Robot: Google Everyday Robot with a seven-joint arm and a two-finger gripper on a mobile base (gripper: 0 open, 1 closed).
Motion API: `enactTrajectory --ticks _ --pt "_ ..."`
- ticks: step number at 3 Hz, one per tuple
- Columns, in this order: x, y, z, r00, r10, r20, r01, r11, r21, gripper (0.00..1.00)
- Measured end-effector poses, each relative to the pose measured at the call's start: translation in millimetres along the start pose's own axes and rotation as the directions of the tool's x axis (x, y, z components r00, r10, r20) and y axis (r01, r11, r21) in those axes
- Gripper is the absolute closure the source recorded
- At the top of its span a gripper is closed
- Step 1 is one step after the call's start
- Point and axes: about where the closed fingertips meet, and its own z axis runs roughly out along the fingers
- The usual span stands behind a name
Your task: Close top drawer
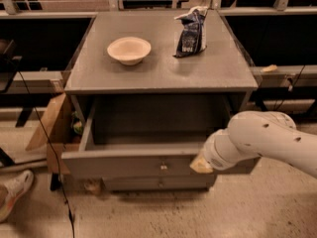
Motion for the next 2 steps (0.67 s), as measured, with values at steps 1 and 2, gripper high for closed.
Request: enactTrajectory --ticks 1,2 --pt "1.2 2.4 -1.0 1.000 0.000 0.000 0.000 1.0000 0.000 0.85" --pt "-1.5 -3.4 -0.1 1.000 -0.001 -0.006 0.001 0.9999 0.010 0.54"
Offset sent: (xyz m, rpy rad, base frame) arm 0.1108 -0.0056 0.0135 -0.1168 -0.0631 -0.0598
